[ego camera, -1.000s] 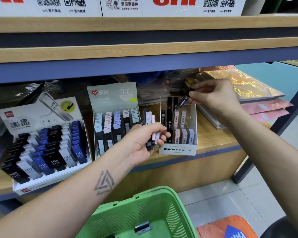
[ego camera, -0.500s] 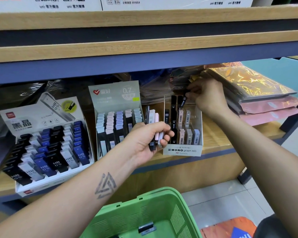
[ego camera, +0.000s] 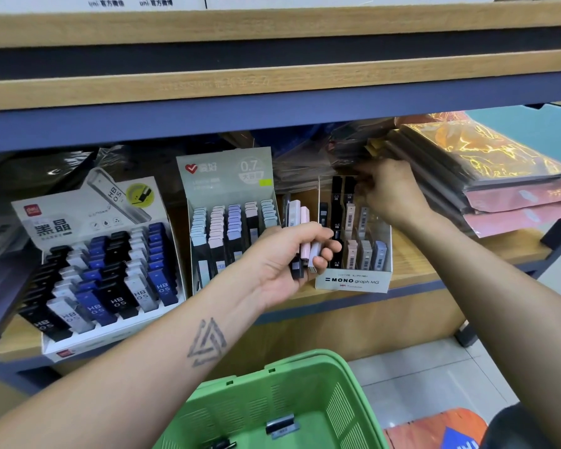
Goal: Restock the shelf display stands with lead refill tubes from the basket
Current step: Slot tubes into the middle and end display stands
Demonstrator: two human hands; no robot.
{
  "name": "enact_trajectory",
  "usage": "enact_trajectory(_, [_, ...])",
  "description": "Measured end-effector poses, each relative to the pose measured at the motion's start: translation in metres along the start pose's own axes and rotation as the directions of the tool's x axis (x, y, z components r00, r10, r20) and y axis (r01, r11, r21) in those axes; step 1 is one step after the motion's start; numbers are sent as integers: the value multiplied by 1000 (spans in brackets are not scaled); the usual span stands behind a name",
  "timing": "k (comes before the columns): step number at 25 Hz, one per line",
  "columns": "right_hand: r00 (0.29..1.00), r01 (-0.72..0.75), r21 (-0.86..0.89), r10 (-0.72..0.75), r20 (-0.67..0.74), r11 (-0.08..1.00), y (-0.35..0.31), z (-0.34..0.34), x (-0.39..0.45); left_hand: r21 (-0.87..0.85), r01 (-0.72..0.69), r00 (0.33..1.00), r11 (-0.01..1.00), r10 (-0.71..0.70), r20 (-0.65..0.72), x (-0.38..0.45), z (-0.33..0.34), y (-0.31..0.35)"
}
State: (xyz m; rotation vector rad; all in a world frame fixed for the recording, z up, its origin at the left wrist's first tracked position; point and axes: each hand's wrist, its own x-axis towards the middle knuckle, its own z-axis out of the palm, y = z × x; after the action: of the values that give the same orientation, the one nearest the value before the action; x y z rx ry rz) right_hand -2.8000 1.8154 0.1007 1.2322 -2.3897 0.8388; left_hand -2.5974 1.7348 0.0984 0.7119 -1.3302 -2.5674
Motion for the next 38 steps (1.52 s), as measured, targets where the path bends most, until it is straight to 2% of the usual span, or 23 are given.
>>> enact_trajectory(2, [999,31,3,-31,-37,1000,-5,-5,-4,-41,14,1000,999,-13,15,-1,-2,1])
enact_trajectory(4, [1000,5,135,-7,15,991,-17,-13,-10,-77,19,1000,997,-17,21,-2,-3,1])
enact_trajectory(6, [966,-127,409,20,257,904,-32,-26,-21,-105,3,1000,995,-1,21,-3,-3,1])
enact_trajectory(8, [854,-282,551,-56,517,785,-41,-37,-34,-130,-20,999,991,23,25,-5,-2,1])
enact_trajectory(10, [767,-335,577,-139,626,745,-37,-38,-41,-132,-30,999,991,34,23,-8,0,1])
enact_trajectory(12, [741,-368,599,-165,652,711,-34,-35,-45,-134,-41,999,990,42,6,-10,2,0])
enact_trajectory(17, [766,-528,699,-87,638,482,-30,-31,-49,-103,-10,999,995,14,37,-15,3,0])
enact_trajectory(21, [816,-518,748,-23,578,414,-22,-37,-46,-90,2,1000,996,-2,-3,-14,-1,-2])
enact_trajectory(26, [792,-584,756,4,610,294,-24,-39,-48,38,-103,991,994,106,-77,-10,-2,-5])
enact_trajectory(30, [787,-576,721,22,617,386,-24,-40,-48,129,-170,978,977,184,-100,-8,3,-9])
enact_trajectory(33, [815,-548,719,79,574,427,-24,-42,-45,93,-169,979,981,178,-101,-8,5,-9])
enact_trajectory(36, [898,-439,775,223,379,454,-13,-54,-37,76,-141,982,987,149,-114,-8,5,-6])
enact_trajectory(38, [926,-355,802,296,233,480,-3,-63,-34,88,-107,984,990,118,-132,-7,5,-4])
